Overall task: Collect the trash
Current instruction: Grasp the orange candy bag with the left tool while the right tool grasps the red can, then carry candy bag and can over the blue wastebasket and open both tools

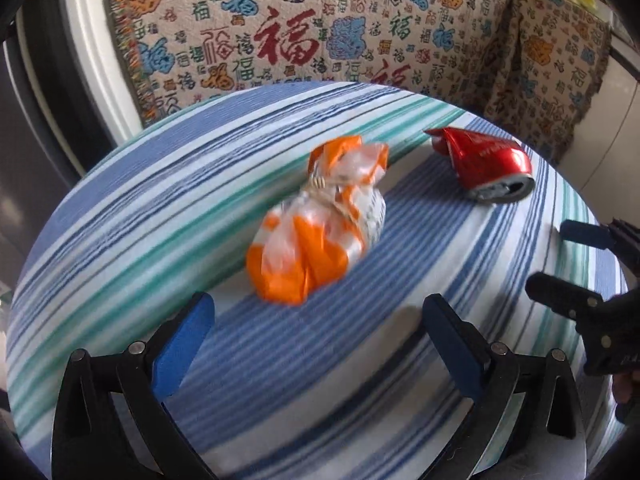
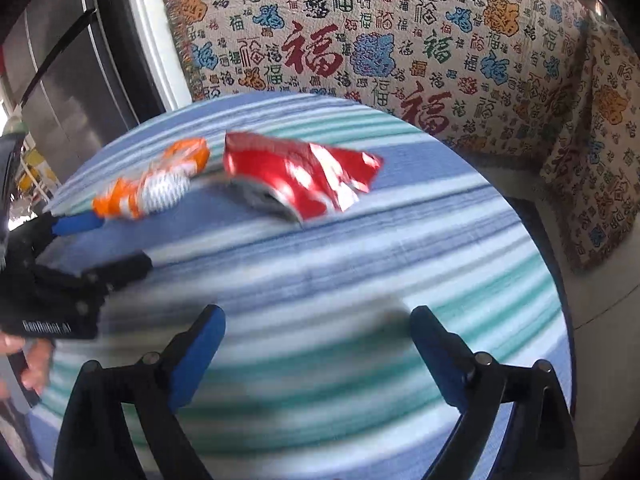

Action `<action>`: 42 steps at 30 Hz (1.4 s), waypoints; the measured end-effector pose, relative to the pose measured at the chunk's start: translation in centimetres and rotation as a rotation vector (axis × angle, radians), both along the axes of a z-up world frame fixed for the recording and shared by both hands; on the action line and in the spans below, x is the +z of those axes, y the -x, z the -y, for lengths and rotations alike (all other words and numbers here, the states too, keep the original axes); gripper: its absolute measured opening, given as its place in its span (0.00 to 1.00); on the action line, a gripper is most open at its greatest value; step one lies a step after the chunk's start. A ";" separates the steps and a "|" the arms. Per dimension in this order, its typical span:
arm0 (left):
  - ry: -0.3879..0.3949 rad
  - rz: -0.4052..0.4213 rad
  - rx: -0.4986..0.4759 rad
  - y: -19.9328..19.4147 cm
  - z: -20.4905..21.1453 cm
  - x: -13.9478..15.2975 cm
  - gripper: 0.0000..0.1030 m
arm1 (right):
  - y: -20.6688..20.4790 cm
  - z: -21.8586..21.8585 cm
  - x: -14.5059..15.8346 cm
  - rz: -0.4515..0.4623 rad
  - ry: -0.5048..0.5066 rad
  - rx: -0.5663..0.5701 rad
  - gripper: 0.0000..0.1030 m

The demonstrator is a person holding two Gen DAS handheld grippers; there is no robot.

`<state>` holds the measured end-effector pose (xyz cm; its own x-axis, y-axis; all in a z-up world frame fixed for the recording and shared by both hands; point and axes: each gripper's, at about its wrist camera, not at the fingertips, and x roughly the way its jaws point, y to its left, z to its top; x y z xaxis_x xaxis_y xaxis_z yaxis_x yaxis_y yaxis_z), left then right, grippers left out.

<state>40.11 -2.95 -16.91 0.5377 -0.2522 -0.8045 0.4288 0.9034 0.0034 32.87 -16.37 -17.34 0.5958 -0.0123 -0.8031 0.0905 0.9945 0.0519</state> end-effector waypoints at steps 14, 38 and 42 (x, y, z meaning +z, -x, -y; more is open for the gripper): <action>0.100 -0.001 -0.044 -3.1 1.5 0.4 0.92 | -4.7 -2.4 3.9 0.128 0.248 0.320 0.94; 0.150 0.040 -0.079 6.1 1.0 3.3 0.55 | 4.1 1.5 8.5 0.005 0.176 0.360 0.40; 0.159 0.055 -0.146 10.3 3.7 5.4 0.55 | 8.0 4.1 9.6 0.009 0.120 0.324 0.40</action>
